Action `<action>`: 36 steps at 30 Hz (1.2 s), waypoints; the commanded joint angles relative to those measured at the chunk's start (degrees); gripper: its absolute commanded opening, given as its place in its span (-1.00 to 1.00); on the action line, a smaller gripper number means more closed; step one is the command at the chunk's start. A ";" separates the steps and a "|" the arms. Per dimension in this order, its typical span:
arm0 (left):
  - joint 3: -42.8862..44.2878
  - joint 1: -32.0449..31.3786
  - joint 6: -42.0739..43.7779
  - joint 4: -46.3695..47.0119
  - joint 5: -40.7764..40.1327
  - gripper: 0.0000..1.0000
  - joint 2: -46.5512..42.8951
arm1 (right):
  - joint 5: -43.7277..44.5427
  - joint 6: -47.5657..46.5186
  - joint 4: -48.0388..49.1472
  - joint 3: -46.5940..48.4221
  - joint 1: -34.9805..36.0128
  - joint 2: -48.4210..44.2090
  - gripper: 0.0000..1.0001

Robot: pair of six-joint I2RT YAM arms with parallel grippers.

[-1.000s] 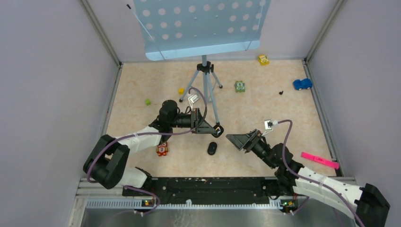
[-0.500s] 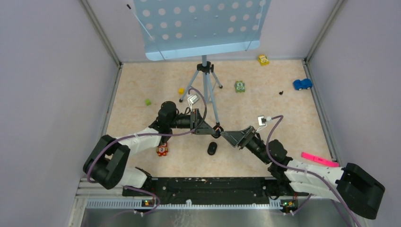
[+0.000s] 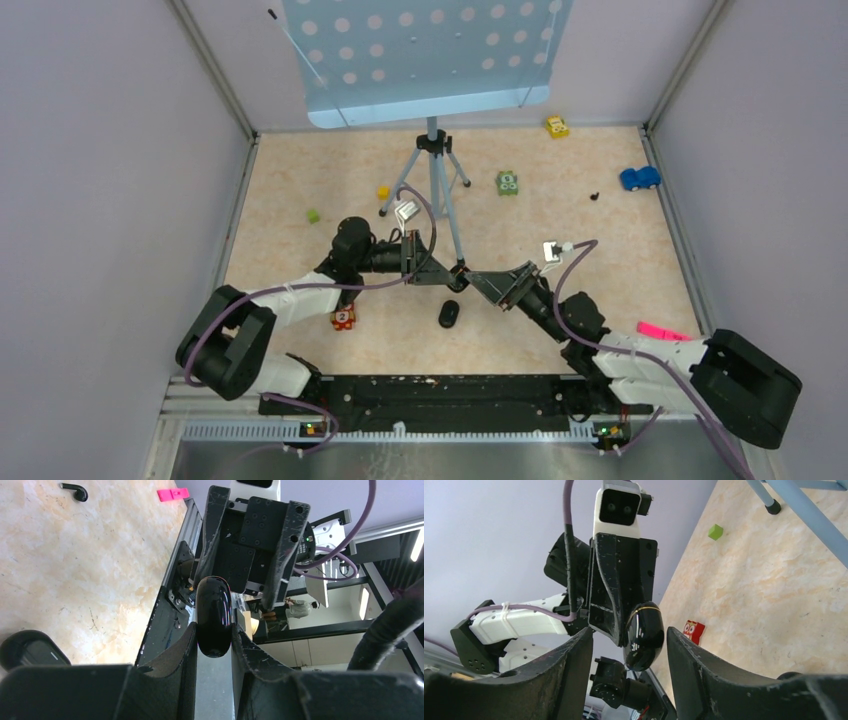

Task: Insert the wireless bluetooth earbuds into the charging case
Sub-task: Pass from the left arm to the right, then pass from the right arm to the left

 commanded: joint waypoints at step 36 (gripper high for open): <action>1.07 0.19 -4.53 8.95 1.82 -0.36 -0.14 | -8.84 4.79 23.25 0.07 -1.21 15.90 -1.00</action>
